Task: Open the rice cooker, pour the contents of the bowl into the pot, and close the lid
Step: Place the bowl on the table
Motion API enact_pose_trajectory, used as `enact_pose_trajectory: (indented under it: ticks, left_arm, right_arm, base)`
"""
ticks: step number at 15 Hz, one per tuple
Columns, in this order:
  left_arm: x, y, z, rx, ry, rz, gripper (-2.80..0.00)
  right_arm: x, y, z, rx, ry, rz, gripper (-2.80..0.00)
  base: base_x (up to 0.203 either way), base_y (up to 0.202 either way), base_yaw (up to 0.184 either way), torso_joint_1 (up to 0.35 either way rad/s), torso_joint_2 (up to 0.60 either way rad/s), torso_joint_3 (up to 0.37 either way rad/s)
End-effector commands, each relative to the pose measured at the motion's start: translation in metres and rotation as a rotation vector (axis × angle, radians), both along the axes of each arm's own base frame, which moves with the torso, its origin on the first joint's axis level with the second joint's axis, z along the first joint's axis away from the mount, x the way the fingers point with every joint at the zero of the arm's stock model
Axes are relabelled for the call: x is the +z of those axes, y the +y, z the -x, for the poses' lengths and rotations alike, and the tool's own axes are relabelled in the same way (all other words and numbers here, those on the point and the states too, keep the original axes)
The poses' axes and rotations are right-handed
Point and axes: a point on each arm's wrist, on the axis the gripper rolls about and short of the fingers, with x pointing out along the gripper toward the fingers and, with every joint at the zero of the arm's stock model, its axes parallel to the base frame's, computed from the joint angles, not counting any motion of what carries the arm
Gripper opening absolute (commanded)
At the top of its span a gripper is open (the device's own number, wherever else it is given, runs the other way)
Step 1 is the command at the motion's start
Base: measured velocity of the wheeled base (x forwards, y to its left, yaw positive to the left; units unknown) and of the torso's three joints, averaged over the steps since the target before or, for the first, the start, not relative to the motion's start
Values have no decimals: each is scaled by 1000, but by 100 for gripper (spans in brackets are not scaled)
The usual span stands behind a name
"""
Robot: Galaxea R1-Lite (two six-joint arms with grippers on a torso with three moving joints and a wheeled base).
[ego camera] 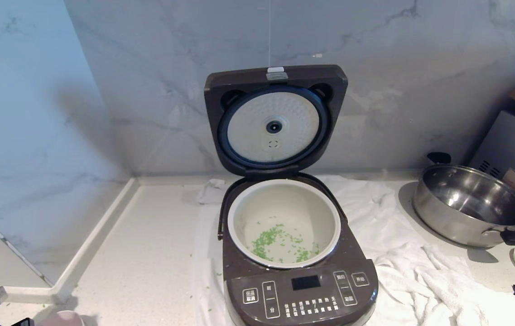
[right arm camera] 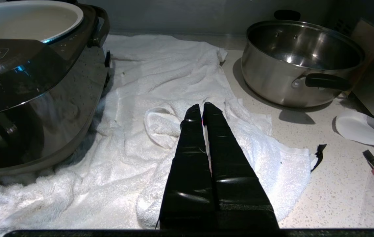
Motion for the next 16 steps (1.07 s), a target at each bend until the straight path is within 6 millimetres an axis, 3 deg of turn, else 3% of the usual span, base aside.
enact_pose_trajectory:
  ticks: [1, 7, 12, 13, 16]
  left_arm:
    - [6, 0, 0, 3, -27, -15, 0]
    - [34, -4, 3, -15, -113, -44, 0]
    - [42, -13, 15, -54, -153, -3, 0]
    - [46, -16, 18, -66, -174, -15, -280]
    - [54, -26, 31, -160, -239, -37, -280]
  right_arm:
    - [0, 0, 0, 2, 1, 1, -280]
    - [0, 0, 0, 1, 2, 1, -280]
    - [0, 0, 0, 1, 2, 1, -280]
    - [0, 0, 0, 1, 1, 1, -280]
    - [0, 0, 0, 1, 2, 1, -280]
  base:
    - [0, 0, 0, 0, 0, 0]
    - [0, 0, 0, 0, 0, 0]
    - [0, 0, 0, 0, 0, 0]
    - [0, 0, 0, 0, 0, 0]
    - [0, 0, 0, 0, 0, 0]
